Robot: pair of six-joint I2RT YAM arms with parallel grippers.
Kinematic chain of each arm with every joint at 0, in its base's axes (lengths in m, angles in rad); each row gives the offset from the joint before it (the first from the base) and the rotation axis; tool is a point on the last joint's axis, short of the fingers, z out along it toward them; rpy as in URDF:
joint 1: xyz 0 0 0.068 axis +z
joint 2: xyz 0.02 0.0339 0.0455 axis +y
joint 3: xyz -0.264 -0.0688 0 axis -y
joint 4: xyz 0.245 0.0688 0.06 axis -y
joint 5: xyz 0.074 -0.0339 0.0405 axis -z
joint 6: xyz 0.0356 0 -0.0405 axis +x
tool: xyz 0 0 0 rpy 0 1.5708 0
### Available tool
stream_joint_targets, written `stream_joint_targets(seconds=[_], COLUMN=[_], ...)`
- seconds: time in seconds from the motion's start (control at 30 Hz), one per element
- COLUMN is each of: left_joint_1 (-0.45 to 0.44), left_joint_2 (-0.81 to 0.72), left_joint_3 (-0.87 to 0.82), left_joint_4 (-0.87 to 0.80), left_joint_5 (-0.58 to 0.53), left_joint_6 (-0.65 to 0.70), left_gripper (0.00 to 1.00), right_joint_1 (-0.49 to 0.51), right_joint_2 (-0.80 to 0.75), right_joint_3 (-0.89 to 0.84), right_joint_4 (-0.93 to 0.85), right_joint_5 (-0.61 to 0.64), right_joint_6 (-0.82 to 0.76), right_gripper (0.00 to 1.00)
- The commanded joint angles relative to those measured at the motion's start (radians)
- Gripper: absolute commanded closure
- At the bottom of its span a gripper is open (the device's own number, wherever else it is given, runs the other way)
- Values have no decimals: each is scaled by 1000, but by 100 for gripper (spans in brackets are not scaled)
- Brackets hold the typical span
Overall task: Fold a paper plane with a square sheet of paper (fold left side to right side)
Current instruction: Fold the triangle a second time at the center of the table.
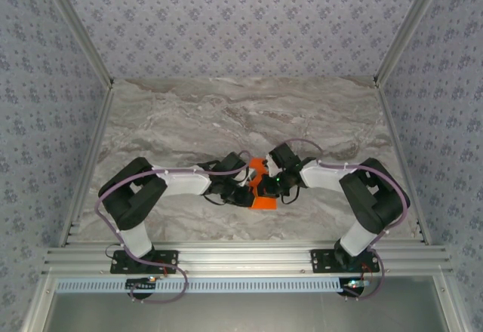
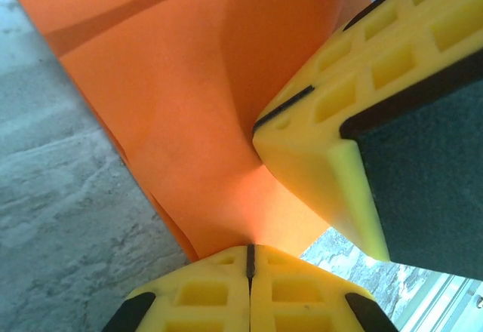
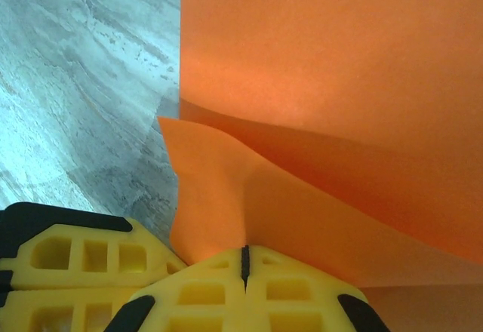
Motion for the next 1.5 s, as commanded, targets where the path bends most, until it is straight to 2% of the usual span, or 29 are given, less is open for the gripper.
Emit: stream_joint_targets(seconds=[0.0,0.47,1.13,1.33,1.47], left_joint_1=[-1,-1,-6,-13,-15], left_joint_2=[47,39,24,7,9], left_joint_3=[-29,-66,-55,-39,-24], left_joint_4=[-120,-106,-94,-100,-109], left_joint_5=[-102,-109,-109,-117,-118], left_joint_6=[-9,-37,-42,-38,-36], left_gripper=[95,95,95,95,95], right_joint_1=[-25,-113,-341,-326,-282], right_joint_2=[22,-2,36,-98,-159], right_joint_3=[13,46,73,64,-2], right_joint_4=[-68,-130,-148,-173,-97], right_joint_5=[55,50,-10,-36,-114], right_joint_6=[-42,-123,-225,-207,-125], right_gripper=[100,100,100,100,100])
